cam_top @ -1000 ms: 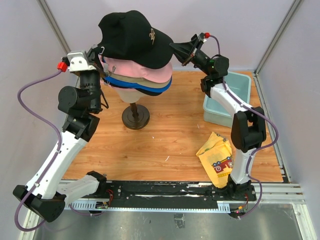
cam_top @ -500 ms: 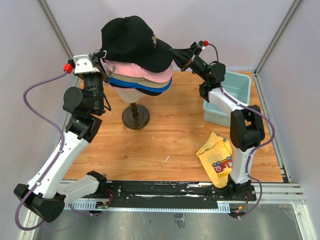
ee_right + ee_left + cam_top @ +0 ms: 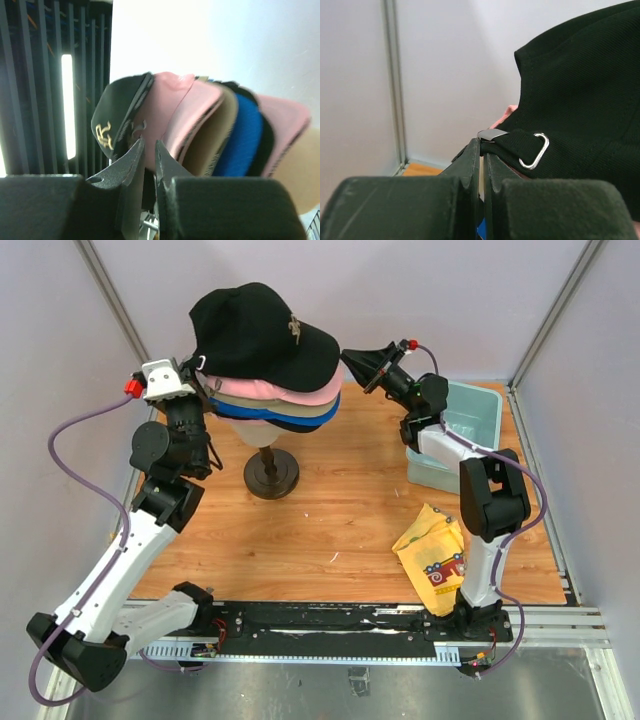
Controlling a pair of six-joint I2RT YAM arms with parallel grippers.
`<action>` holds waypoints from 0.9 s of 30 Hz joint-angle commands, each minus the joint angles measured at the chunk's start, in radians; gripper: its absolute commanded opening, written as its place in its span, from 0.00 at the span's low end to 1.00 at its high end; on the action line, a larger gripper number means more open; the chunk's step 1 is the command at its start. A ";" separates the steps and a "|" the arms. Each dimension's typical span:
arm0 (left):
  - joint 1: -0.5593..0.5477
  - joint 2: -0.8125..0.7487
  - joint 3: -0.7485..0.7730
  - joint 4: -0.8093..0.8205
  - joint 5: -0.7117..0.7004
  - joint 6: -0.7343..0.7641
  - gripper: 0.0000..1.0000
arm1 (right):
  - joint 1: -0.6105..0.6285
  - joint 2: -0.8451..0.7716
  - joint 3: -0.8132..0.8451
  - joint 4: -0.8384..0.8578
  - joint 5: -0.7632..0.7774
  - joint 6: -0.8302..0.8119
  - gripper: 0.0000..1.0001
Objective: Stack the hats
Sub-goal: Stack the hat on the hat.
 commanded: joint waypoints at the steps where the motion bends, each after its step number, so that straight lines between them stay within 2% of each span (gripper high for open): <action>1: 0.017 -0.059 -0.027 0.005 -0.186 -0.028 0.00 | -0.036 0.003 -0.022 -0.045 0.029 0.284 0.14; 7: 0.017 -0.088 -0.071 0.026 -0.125 -0.074 0.00 | -0.039 -0.025 -0.018 -0.095 0.019 0.216 0.16; 11: 0.017 -0.070 -0.048 0.043 -0.064 -0.072 0.01 | -0.067 -0.084 0.003 -0.164 -0.009 0.101 0.22; 19: 0.017 -0.030 -0.005 0.057 0.031 -0.079 0.01 | -0.139 -0.260 -0.007 -0.443 -0.073 -0.199 0.35; 27: 0.017 -0.016 0.013 0.048 0.057 -0.084 0.01 | -0.116 -0.327 -0.001 -0.521 -0.115 -0.299 0.43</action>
